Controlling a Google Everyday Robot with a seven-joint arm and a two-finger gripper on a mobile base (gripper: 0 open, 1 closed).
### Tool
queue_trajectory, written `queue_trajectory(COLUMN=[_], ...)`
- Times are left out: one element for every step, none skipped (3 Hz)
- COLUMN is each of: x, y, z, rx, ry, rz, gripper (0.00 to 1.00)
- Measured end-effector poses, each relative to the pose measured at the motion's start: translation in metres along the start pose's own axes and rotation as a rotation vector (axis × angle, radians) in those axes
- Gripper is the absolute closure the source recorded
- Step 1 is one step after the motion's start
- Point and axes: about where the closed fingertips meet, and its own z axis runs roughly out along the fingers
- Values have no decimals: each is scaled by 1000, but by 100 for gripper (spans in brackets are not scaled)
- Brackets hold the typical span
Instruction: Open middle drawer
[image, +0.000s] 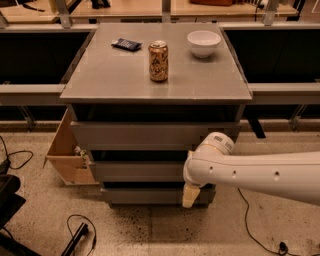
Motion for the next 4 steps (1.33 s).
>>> queue_trajectory(x=[-9,-16,-18,-18], y=[-4,-3,-6,-17], z=[45,81,108,133], rx=[-42,-85,-120,-143], ry=[-7,-9,0,9], rz=[10,23,24,13], gripper=[0,0,0,0])
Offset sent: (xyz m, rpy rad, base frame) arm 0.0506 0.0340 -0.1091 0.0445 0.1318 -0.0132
